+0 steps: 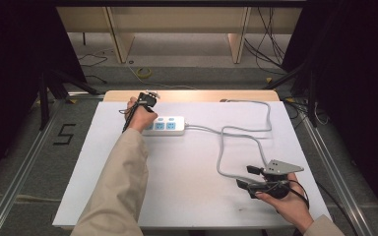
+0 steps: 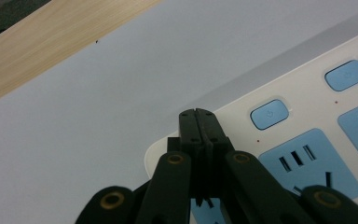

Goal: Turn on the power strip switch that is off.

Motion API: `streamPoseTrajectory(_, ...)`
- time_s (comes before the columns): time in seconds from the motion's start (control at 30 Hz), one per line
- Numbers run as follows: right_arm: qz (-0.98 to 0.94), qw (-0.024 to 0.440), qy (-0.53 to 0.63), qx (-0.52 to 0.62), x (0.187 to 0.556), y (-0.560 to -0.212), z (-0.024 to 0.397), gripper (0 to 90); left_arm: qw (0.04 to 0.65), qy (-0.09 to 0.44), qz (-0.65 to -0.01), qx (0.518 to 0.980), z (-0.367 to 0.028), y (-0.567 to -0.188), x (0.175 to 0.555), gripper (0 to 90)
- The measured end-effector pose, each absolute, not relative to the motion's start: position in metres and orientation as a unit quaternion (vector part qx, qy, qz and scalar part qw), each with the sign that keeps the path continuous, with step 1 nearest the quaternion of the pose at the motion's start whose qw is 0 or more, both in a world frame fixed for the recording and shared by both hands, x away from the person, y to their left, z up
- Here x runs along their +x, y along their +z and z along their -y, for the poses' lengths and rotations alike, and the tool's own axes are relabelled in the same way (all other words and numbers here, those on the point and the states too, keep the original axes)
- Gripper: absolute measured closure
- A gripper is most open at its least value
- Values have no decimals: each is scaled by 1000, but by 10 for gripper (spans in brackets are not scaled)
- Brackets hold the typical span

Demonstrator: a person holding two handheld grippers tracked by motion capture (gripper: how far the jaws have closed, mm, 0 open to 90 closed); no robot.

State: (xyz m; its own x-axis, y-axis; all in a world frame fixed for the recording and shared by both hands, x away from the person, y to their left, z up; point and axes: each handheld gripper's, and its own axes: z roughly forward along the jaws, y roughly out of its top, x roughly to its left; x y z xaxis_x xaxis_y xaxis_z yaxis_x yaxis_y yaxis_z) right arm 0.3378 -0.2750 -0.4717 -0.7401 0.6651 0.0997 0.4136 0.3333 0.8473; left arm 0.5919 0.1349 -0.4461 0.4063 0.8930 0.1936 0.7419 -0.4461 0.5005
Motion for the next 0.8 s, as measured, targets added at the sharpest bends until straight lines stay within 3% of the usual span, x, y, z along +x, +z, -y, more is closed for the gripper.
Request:
streamPoseTrajectory(0.2, -806, 134, 470, 334, 338, -472, 275, 322, 184, 210, -502, 819, -133, -447, 593, 900)
streamPoseTrajectory(0.37, -806, 134, 471, 333, 339, -472, 275, 322, 154, 228, -488, 829, -125, -447, 592, 900)
streamPoseTrajectory(0.8, -805, 133, 472, 334, 338, -472, 276, 322, 182, 215, -508, 814, -132, -447, 592, 900)
